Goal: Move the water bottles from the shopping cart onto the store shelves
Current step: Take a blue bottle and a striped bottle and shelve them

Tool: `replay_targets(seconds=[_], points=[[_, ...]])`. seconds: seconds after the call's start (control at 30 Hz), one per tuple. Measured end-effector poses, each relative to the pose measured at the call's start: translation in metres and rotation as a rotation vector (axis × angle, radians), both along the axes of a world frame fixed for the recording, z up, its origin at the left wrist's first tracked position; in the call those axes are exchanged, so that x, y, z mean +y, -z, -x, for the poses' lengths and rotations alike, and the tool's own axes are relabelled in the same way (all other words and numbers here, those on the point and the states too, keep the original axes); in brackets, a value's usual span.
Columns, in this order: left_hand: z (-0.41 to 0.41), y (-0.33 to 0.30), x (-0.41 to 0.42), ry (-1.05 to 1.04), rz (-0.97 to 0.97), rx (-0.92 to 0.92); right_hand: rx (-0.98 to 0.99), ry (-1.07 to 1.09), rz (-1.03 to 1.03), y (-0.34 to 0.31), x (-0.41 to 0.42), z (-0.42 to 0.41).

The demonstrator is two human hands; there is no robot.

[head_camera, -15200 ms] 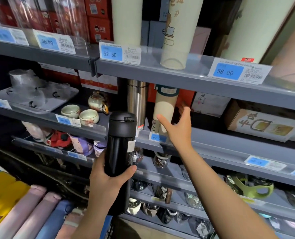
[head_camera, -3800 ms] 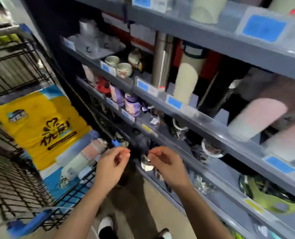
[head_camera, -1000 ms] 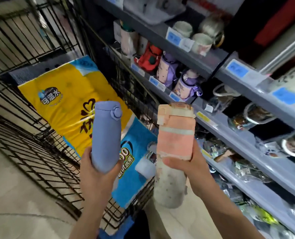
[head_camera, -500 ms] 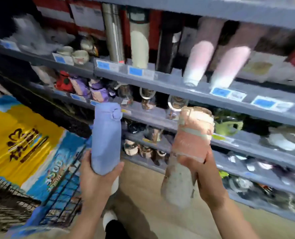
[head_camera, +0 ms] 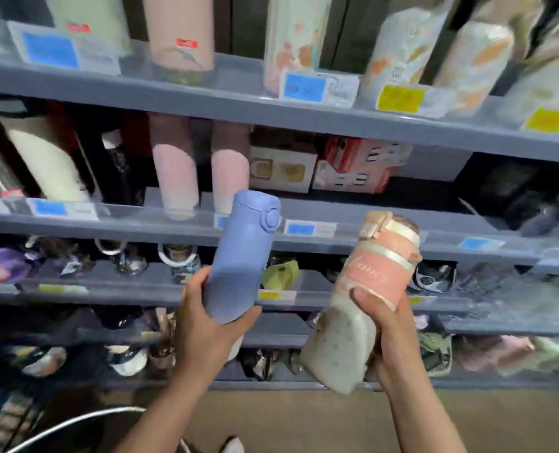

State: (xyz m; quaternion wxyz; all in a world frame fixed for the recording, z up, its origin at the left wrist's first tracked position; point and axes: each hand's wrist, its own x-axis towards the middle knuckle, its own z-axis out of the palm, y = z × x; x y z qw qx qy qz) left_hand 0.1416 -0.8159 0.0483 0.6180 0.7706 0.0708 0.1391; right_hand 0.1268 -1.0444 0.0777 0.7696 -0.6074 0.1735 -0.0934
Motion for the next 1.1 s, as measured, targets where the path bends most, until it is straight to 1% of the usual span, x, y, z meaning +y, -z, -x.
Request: replay_targets(seconds=[0.07,0.13,0.27,0.5,0.6,0.7,0.77,0.97,1.1], points=[[-0.020,0.001,-0.006,0.046,0.033,-0.014,0.012,0.014,0.009,-0.001,0.000,-0.017],[-0.037,-0.001,-0.010,0.081,0.046,0.002,0.006,0.032,-0.029,-0.004,-0.001,-0.035],[-0.062,-0.007,-0.012,0.099,0.050,0.027,-0.028,0.088,-0.215,-0.023,-0.006,-0.074],[-0.075,-0.012,-0.014,0.066,0.060,0.028,-0.193,0.220,-0.585,-0.032,-0.022,-0.132],[-0.073,-0.012,-0.013,0.031,0.006,0.006,-0.248,0.297,-0.642,-0.038,-0.037,-0.155],[-0.070,-0.013,-0.015,-0.010,-0.012,-0.015,-0.245,0.448,-0.588,-0.045,-0.051,-0.177],[-0.069,-0.014,-0.020,-0.022,-0.009,-0.026,-0.253,0.483,-0.504,-0.048,-0.058,-0.190],[-0.069,-0.012,-0.038,-0.047,-0.061,-0.029,-0.229,0.409,-0.234,-0.045,-0.074,-0.213],[-0.069,-0.015,-0.051,-0.026,-0.055,-0.037,-0.222,0.290,0.091,-0.032,-0.085,-0.212]])
